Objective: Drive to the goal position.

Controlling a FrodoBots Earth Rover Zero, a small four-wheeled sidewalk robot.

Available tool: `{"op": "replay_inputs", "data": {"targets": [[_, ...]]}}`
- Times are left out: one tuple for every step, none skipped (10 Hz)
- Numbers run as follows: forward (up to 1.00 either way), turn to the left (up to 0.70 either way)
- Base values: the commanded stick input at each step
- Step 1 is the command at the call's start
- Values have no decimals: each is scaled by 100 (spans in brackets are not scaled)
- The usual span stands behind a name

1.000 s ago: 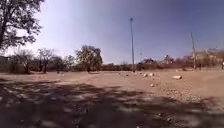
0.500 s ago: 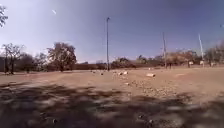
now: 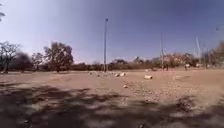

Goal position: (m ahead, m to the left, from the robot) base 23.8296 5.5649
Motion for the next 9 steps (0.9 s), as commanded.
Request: {"op": "replay_inputs", "data": {"targets": [[50, 0], [50, 0], [50, 0], [50, 0], [50, 0], [50, 0], [50, 0], [50, 0], [50, 0]]}}
